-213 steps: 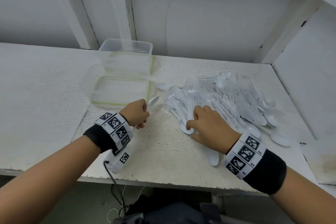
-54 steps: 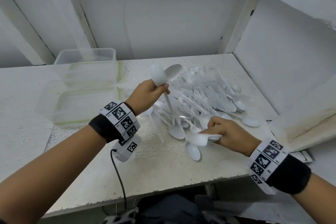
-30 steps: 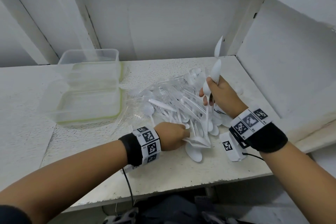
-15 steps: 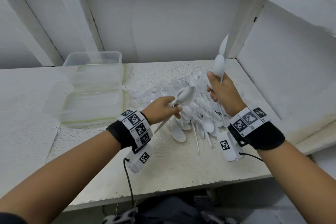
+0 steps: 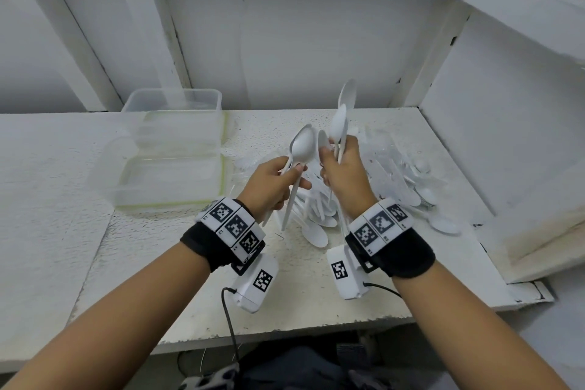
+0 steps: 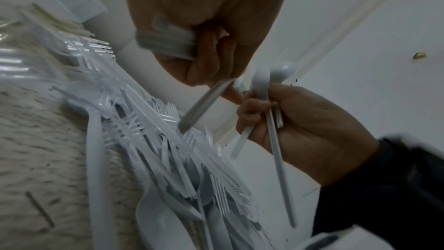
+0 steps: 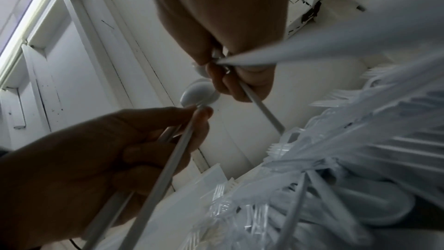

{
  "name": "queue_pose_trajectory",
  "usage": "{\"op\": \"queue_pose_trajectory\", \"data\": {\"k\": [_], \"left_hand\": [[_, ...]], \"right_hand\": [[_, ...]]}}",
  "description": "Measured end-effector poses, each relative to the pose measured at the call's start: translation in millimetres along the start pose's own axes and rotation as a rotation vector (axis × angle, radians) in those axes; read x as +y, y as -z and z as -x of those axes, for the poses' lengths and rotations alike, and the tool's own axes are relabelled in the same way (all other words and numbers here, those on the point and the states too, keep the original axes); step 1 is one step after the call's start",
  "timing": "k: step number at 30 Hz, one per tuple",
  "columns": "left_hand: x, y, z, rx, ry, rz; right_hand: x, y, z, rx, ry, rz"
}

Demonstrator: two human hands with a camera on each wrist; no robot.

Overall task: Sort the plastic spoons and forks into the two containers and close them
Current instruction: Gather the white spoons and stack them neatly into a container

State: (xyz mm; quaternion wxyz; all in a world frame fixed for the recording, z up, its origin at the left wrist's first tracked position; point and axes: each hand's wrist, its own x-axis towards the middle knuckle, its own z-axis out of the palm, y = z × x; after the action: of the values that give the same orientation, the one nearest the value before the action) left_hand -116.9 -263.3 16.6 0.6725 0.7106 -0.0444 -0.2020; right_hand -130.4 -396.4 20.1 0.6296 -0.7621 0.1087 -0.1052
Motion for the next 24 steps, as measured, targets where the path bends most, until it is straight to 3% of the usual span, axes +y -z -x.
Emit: {"op": "queue_pose_trajectory", "data": {"k": [12,19,24], "left_hand": [[-2.4,3.0,8.3,-0.028,-0.05,-0.008],[-2.0,7.0,6.8,0.04,0.007,0.048],[-5.9,9.4,5.6,0.061,-0.076,-0.015]], "right_hand": [[-3.2,-17.4,3.4,-0.004,-0.021,-0.018],[-1.3,-17.9,1.1,0.084,-0.038,-0.052],[-4.5,-13.4,-1.4,0.147,0.006,-0.019]]}}
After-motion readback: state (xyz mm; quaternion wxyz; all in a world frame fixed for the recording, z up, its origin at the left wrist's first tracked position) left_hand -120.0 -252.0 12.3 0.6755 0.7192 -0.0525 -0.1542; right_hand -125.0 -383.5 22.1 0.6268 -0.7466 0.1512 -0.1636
